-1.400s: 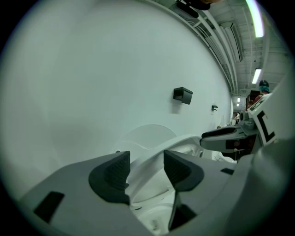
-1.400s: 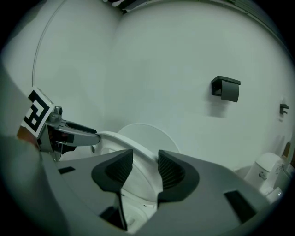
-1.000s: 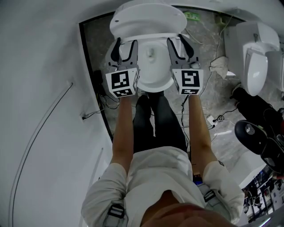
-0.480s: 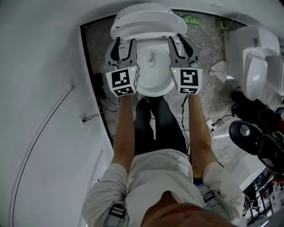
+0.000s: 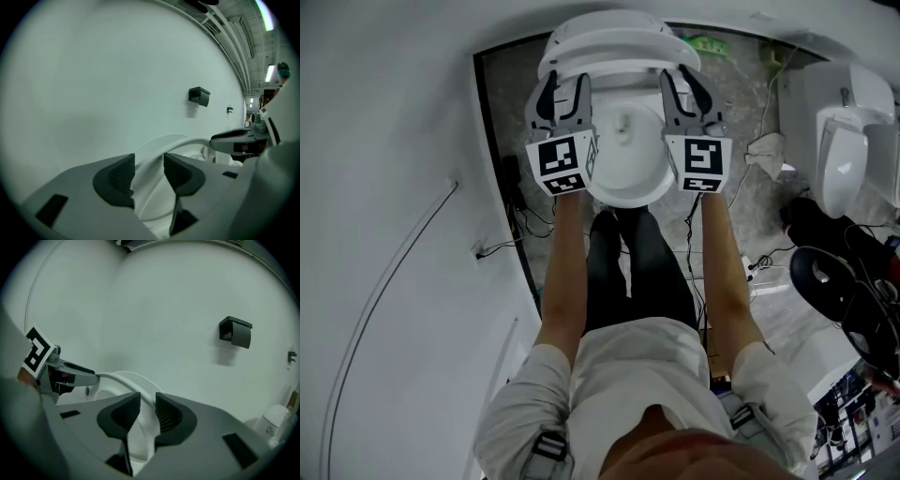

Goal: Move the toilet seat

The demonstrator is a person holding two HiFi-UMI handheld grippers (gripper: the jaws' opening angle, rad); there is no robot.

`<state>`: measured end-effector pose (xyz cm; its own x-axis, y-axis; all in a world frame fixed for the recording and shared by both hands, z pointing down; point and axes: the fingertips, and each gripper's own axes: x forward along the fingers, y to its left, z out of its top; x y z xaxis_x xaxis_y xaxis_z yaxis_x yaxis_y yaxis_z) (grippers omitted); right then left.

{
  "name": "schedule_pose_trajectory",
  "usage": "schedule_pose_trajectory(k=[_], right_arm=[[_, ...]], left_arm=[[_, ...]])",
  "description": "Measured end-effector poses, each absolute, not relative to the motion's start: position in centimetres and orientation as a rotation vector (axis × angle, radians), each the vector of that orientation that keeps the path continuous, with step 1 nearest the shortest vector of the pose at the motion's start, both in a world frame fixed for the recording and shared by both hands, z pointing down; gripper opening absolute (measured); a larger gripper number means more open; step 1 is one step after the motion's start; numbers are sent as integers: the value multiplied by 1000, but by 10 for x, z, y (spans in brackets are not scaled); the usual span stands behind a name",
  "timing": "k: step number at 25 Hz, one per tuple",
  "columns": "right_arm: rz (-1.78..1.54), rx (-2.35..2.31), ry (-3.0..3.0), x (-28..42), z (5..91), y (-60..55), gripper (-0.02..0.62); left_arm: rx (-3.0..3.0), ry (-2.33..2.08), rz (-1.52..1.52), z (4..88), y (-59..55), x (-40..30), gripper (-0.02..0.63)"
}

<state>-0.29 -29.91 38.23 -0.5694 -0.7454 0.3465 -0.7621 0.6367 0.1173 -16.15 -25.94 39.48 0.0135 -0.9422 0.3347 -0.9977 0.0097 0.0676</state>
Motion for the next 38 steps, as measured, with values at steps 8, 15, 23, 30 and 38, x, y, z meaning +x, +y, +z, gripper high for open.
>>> schedule_pose_trajectory(k=[8,15,23,30,38], right_arm=[[49,1193,-2491,-8,385,-315,109],[39,1192,-2496,-10,386,-332,103],[45,1198,-2493,-10,389,-347,100],[30,1192,-2481,-14,391,-352,97],[4,1195,-2465,-15,390,-356,104]], left_arm=[[2006,-2019,287,398,-275,-167,200],[2008,-2037,316,400,-292,-170,183],[2005,-2039,328,403,-306,-171,178],[2005,-2037,329,406,-310,-175,178],[2024,-2035,333,407,-314,-175,179]])
